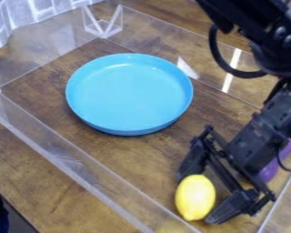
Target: Put the lemon on the blue tray
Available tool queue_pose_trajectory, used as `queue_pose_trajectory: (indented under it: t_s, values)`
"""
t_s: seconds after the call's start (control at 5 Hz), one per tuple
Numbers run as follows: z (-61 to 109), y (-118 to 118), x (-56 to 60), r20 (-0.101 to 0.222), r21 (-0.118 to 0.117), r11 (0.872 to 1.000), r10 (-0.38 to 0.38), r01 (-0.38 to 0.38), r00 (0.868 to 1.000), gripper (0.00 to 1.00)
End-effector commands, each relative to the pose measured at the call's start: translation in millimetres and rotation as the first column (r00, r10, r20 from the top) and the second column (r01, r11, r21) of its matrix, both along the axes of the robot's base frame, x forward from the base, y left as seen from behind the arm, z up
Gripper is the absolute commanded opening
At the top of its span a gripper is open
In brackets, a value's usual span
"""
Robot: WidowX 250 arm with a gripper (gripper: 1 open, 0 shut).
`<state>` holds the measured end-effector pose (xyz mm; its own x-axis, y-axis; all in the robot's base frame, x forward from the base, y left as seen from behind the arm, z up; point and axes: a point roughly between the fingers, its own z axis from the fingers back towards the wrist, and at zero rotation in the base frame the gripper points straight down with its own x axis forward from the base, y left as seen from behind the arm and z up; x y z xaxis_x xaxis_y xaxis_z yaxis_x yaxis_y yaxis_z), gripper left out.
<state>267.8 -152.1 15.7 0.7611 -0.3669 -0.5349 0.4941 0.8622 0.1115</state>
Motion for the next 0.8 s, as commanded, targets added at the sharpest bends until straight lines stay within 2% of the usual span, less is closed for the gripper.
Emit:
queue_pose_trajectory:
  t_s: [0.0,0.2,0.4,0.6]
  values:
    - [18.4,2.6,6.2,0.050,-0.029,0.995,-0.090,0.092,0.995,1.00]
    - [20.1,11.9,9.0,0.047,-0.029,0.987,-0.159,0.161,0.986,1.00]
    - [24.0,9.7,14.5,0.044,-0.031,0.992,-0.120,0.122,0.992,1.00]
    - [20.8,11.9,8.9,0.041,-0.024,0.991,-0.133,0.134,0.990,1.00]
